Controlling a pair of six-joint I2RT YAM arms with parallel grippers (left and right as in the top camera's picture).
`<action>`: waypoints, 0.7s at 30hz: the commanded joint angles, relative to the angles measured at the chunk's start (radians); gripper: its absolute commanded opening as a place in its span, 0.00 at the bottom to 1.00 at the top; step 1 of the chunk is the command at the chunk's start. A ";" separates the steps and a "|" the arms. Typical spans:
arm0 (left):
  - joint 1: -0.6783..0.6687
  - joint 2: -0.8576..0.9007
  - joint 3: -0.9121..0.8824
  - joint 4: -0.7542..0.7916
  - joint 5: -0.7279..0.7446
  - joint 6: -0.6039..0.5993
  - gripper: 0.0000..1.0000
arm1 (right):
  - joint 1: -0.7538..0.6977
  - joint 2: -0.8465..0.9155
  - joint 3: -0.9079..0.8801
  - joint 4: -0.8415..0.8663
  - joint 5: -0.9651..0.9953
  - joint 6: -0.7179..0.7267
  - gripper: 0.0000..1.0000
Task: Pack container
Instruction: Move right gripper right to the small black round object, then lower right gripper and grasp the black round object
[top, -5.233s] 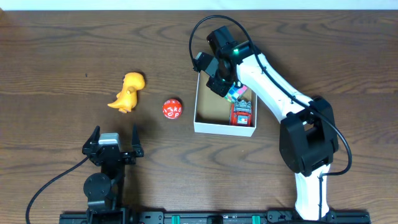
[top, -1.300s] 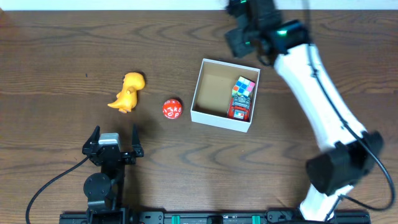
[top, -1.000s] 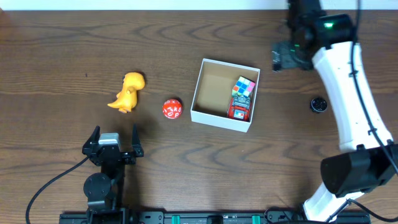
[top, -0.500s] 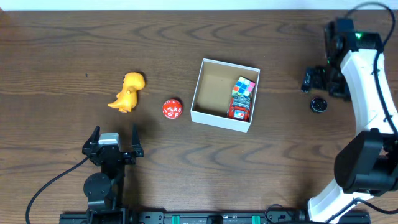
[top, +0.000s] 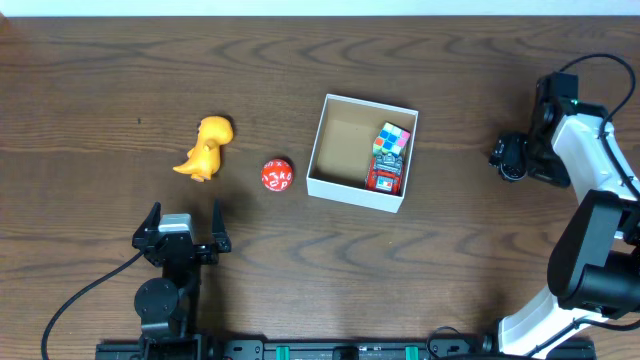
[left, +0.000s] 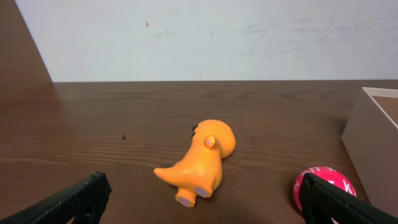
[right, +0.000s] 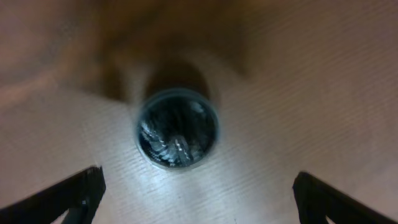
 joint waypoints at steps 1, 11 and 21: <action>-0.002 -0.006 -0.015 -0.037 0.012 0.000 0.98 | -0.001 0.007 -0.032 0.073 -0.026 -0.084 0.99; -0.002 -0.006 -0.015 -0.036 0.012 -0.001 0.98 | -0.016 0.009 -0.111 0.209 -0.023 -0.110 0.98; -0.002 -0.005 -0.015 -0.036 0.012 0.000 0.98 | -0.016 0.009 -0.181 0.307 -0.048 -0.106 0.95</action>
